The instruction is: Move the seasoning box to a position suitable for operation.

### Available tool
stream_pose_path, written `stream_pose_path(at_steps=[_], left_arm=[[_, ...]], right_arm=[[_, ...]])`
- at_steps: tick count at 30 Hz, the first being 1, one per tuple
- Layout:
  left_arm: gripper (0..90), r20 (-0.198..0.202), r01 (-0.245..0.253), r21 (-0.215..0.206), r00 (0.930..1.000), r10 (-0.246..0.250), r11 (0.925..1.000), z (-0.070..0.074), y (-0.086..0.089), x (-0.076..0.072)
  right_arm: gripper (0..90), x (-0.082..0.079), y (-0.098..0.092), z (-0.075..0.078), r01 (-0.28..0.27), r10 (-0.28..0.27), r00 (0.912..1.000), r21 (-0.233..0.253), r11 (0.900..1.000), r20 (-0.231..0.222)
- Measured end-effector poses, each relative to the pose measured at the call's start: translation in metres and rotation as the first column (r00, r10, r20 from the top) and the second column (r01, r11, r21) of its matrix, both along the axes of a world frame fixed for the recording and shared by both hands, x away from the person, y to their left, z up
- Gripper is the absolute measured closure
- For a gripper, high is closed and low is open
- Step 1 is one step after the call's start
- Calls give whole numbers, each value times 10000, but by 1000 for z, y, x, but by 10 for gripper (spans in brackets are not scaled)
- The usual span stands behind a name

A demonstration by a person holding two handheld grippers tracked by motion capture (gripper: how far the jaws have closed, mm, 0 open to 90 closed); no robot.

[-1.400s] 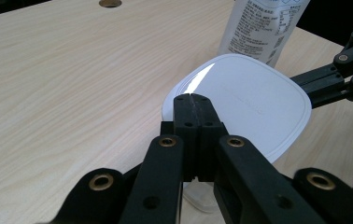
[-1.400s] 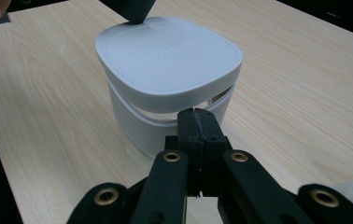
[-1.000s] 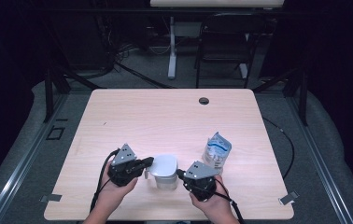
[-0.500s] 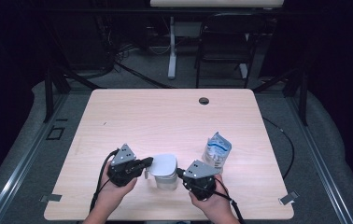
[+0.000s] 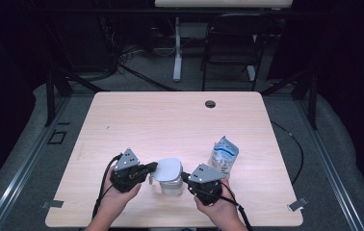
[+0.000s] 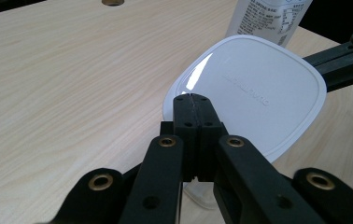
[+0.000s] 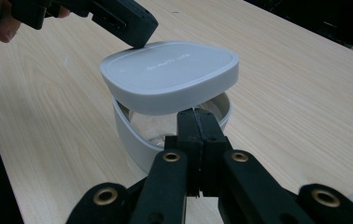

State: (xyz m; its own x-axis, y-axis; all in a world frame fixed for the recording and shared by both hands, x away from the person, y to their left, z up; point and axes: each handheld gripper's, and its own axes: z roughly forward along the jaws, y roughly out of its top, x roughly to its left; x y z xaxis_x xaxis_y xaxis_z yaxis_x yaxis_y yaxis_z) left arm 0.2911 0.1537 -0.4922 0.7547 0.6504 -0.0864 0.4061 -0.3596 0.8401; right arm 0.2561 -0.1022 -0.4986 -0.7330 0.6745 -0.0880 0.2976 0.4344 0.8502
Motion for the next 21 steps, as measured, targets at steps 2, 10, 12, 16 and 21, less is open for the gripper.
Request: stream_pose_path(at_steps=[2,10,12,16,21], left_arm=[[900,0,-5,2,10000,5,10000,0,0,0],[900,11,-6,38,10000,6,10000,0,1,0],[900,23,-1,95,10000,1,10000,0,1,0],[900,38,-4,230,10000,3,9997,0,2,-1],[900,60,-2,325,10000,0,9995,1,2,-1]], right_arm=[[900,0,0,1,-8,8,10000,-26,10000,9],[900,1,2,3,-18,18,10000,41,10000,72],[900,1,3,4,-29,28,9999,40,10000,99],[899,1,3,6,-55,54,9999,79,10000,126],[898,1,4,7,-54,52,9998,86,9999,176]])
